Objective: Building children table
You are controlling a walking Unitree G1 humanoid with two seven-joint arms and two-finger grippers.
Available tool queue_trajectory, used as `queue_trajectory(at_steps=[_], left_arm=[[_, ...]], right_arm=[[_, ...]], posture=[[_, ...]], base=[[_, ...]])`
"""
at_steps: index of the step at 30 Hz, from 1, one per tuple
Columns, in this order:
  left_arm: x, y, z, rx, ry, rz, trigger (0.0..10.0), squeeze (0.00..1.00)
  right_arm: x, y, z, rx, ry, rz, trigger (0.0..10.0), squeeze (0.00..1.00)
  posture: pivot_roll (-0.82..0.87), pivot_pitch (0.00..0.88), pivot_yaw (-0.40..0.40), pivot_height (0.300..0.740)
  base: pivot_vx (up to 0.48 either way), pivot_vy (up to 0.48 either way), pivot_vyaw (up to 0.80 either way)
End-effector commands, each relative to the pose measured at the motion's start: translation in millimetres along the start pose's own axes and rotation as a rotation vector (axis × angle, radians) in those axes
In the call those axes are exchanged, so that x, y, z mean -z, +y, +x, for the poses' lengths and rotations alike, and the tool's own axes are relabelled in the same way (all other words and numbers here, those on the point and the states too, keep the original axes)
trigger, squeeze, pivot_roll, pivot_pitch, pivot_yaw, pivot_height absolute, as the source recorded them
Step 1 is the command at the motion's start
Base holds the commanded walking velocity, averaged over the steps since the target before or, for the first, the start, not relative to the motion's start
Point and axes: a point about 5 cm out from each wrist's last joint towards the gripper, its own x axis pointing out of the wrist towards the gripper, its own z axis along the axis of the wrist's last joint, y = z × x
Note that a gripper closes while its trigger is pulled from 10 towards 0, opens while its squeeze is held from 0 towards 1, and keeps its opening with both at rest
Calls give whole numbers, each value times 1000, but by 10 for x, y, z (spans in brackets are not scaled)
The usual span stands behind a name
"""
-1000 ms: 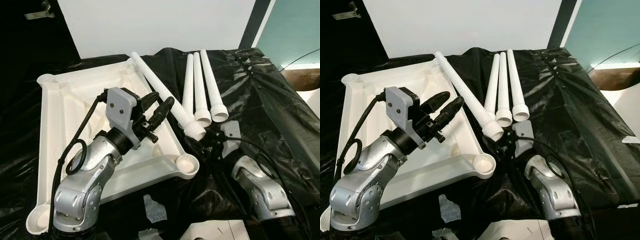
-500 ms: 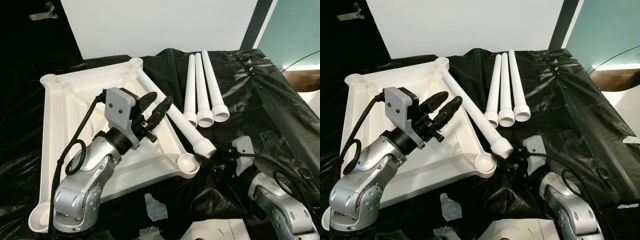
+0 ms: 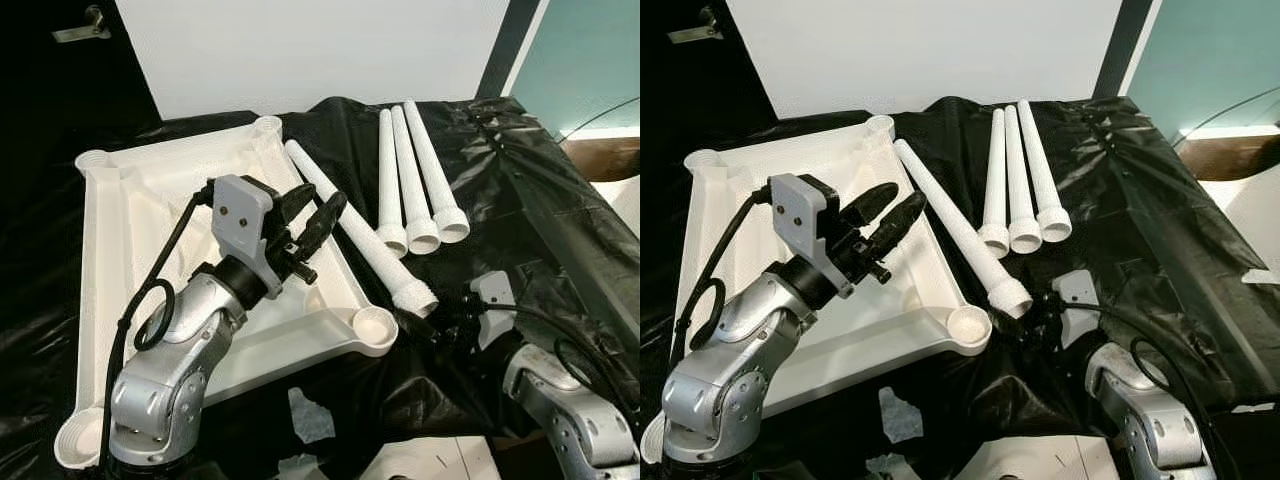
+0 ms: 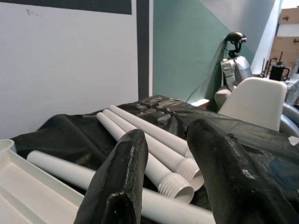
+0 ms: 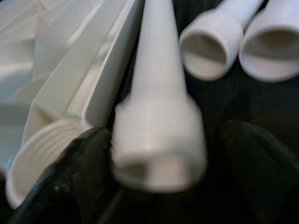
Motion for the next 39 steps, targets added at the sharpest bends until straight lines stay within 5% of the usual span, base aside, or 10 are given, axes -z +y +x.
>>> queue_trajectory(at_steps=[1,5,6,7,8,22,39], left_arm=[[14,-21,12,-1,14,-9,10000,0],[15,-23,12,0,15,-8,10000,0],[15,-24,11,1,17,-5,10000,0],[12,-22,11,0,17,-3,10000,0],[7,-15,8,-2,17,-1,10000,0],[-19,11,20,-7,8,9,10000,0],[-51,30,42,-11,-2,25,10000,0]], right_arm=[[-23,-3,39,-18,-16,14,10000,1000],[-85,-1,92,-33,-45,7,10000,1000],[-117,-2,119,-38,-58,7,10000,812],[-156,-12,150,-43,-73,9,10000,812],[-199,-37,196,-38,-77,9,10000,0],[-301,-287,561,8,131,99,10000,0],[-469,-263,986,-142,322,118,10000,0]], posture=[[81,115,-12,740],[85,113,-13,740],[85,113,-13,740],[91,111,-15,740],[94,110,-16,740],[103,100,-16,740],[129,74,-28,740]], base=[[0,0,0],[0,0,0],[0,0,0],[0,0,0],[0,0,0],[0,0,0],[0,0,0]])
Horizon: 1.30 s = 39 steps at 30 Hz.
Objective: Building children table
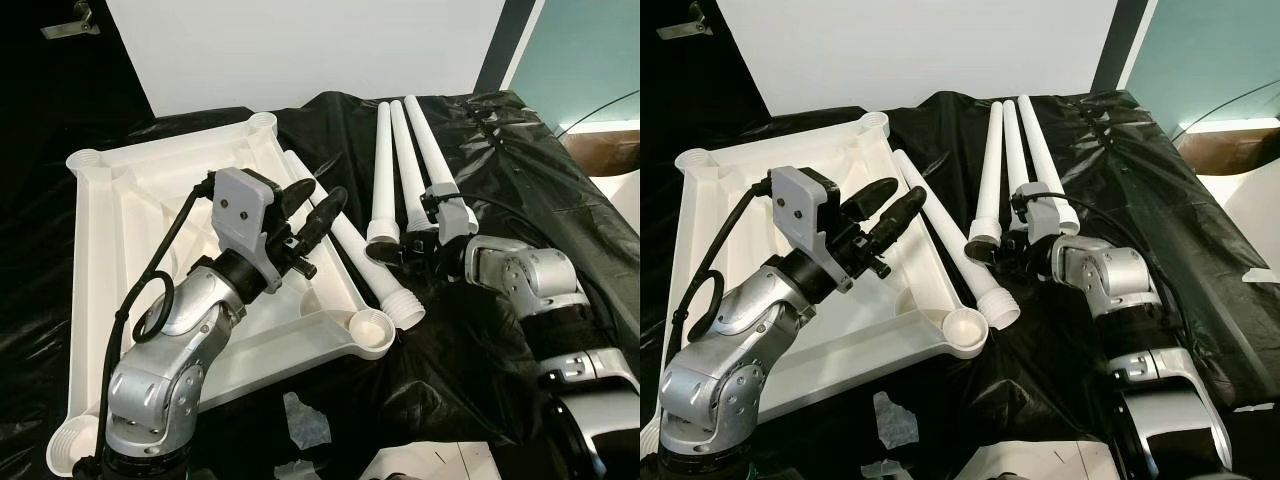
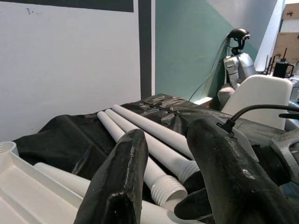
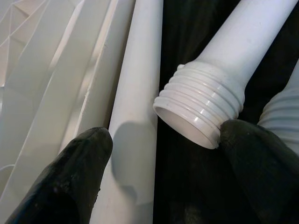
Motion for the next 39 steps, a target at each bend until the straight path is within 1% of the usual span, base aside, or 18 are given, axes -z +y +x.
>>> queue_trajectory(at_steps=[1,2,4,6,8,19,20,21,22,23,24,25,26,27,28,33,38,39], left_arm=[[-9,-8,18,-4,-1,4,10000,0],[-18,-7,12,-11,-3,10,10000,0],[-18,-7,12,-11,-3,10,10000,0],[-23,-12,-14,-33,-5,17,10000,0],[-22,-18,-26,-43,-5,17,10000,0],[-8,-29,-55,-66,-3,13,10000,0],[-1,-32,-58,-70,-3,11,10000,0],[-1,-32,-58,-70,-3,11,10000,0],[4,-35,-59,-71,-4,9,10000,0],[4,-35,-59,-71,-4,9,10000,0],[12,-42,-58,-70,-4,6,10000,0],[12,-42,-58,-70,-4,6,10000,0],[18,-42,-57,-69,-2,4,10000,0],[18,-42,-57,-69,-2,4,10000,0],[21,-41,-59,-67,-2,3,10000,0],[24,-36,-63,-64,2,5,10000,0],[20,-35,-53,-60,2,8,10000,0],[19,-31,-50,-60,1,7,10000,0]], right_arm=[[44,35,72,-33,71,-8,10000,0],[65,37,97,-43,131,-20,10000,0],[65,37,97,-43,131,-20,10000,0],[143,45,100,-49,234,-40,10000,0],[179,41,91,-45,274,-38,10000,0],[250,-53,29,2,371,-61,10000,0],[249,-111,-3,35,397,-84,7333,0],[249,-111,-3,35,397,-84,7333,0],[229,-159,-23,60,405,-95,4627,0],[229,-159,-23,60,405,-95,4627,0],[201,-192,-34,82,399,-106,0,0],[201,-192,-34,82,399,-106,0,0],[168,-205,-32,87,391,-114,3686,0],[168,-205,-32,87,391,-114,3686,0],[137,-206,-28,84,382,-123,10000,0],[83,-205,-28,84,376,-141,10000,0],[68,-141,-6,44,364,-145,10000,0],[75,-110,14,32,365,-145,10000,39]], posture=[[129,74,-28,740],[140,72,-41,740],[140,72,-41,740],[156,69,-60,740],[160,70,-66,740],[163,68,-87,740],[159,67,-91,740],[159,67,-91,740],[156,67,-92,740],[156,67,-92,740],[156,67,-92,740],[156,67,-92,740],[151,70,-91,740],[151,70,-91,740],[147,71,-88,740],[146,73,-84,740],[144,76,-81,740],[142,76,-78,740]], base=[[0,0,0],[0,0,0],[0,0,0],[0,0,0],[0,0,0],[0,0,0],[0,0,0],[0,0,0],[0,0,0],[0,0,0],[0,0,0],[0,0,0],[0,0,0],[0,0,0],[0,0,0],[0,0,0],[0,0,0],[0,0,0]])
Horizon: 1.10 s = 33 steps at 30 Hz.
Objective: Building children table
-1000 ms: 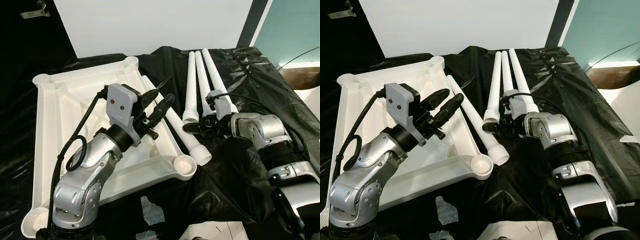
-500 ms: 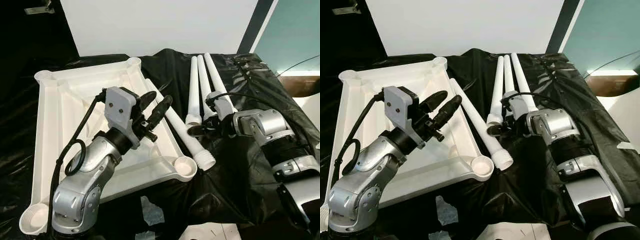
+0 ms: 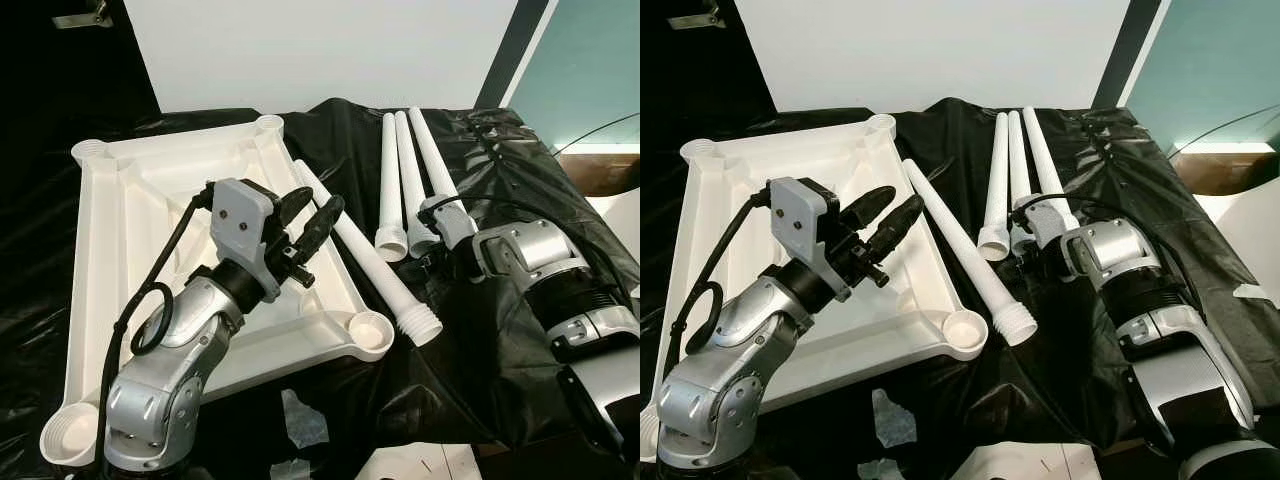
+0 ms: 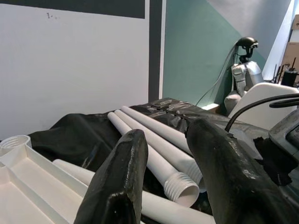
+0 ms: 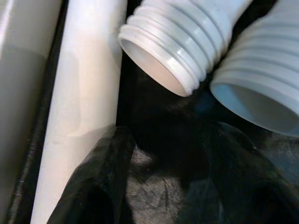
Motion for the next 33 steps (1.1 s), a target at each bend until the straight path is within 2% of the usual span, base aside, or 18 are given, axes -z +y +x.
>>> queue_trajectory(at_steps=[1,6,7,9,10,13,14,15,30,33], left_arm=[[-17,4,16,-41,-13,-1,10000,0],[-19,5,22,-38,-12,3,10000,0],[-28,5,26,-38,-14,5,10000,0],[-28,5,26,-38,-14,5,10000,0],[-33,5,24,-41,-15,6,10000,0],[-36,3,18,-43,-16,7,10000,0],[-37,4,13,-48,-17,6,10000,0],[-37,5,10,-51,-17,5,10000,0],[-39,13,16,-53,-21,5,10000,0],[-39,16,27,-49,-23,2,10000,0]], right_arm=[[-13,73,39,-35,13,-7,10000,8],[-45,104,58,-50,6,-11,10000,0],[-88,111,47,-62,-10,-8,10000,396],[-88,111,47,-62,-10,-8,10000,396],[-142,90,11,-54,-31,-3,10000,1000],[-191,63,-35,-46,-44,2,10000,1000],[-238,38,-90,-48,-51,20,10000,98],[-272,23,-130,-52,-55,35,10000,0],[-374,14,-241,-86,-68,67,10000,0],[-367,118,-183,-127,-62,57,10000,0]], posture=[[143,78,-76,740],[149,79,-78,740],[153,80,-81,740],[153,80,-81,740],[156,82,-85,740],[157,84,-87,740],[153,87,-87,740],[153,87,-87,740],[148,90,-91,740],[138,90,-85,740]], base=[[0,0,0],[0,0,0],[0,0,0],[0,0,0],[0,0,0],[0,0,0],[0,0,0],[0,0,0],[0,0,0],[0,0,0]])
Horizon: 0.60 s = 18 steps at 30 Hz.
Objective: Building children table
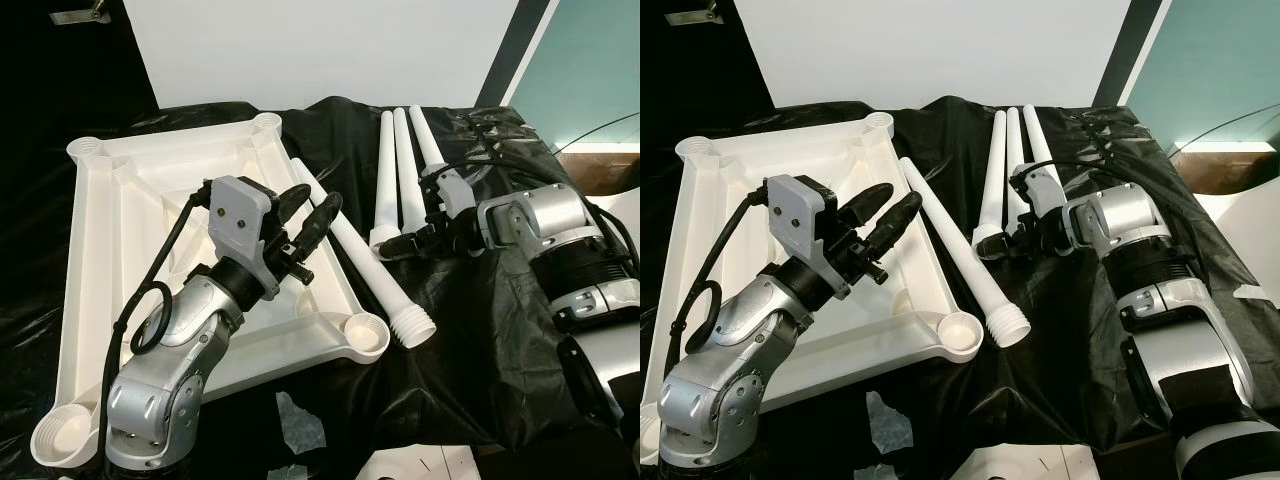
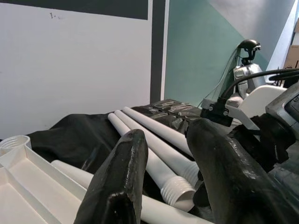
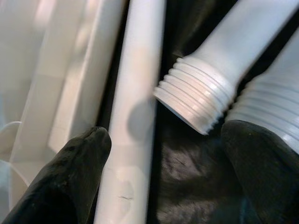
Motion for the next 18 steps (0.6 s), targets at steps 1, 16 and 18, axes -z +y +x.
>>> queue_trajectory(at_steps=[1,16,18], left_arm=[[-24,7,21,-38,-11,6,10000,0],[-45,35,17,-48,-11,20,10000,0],[-46,40,12,-52,-11,21,10000,0]], right_arm=[[15,36,20,-23,10,3,10000,0],[294,404,357,-153,94,48,10000,0],[353,404,378,-144,121,77,10000,0]], posture=[[138,90,-85,740],[164,91,-90,740],[164,91,-90,740]], base=[[0,0,0],[0,0,0],[0,0,0]])
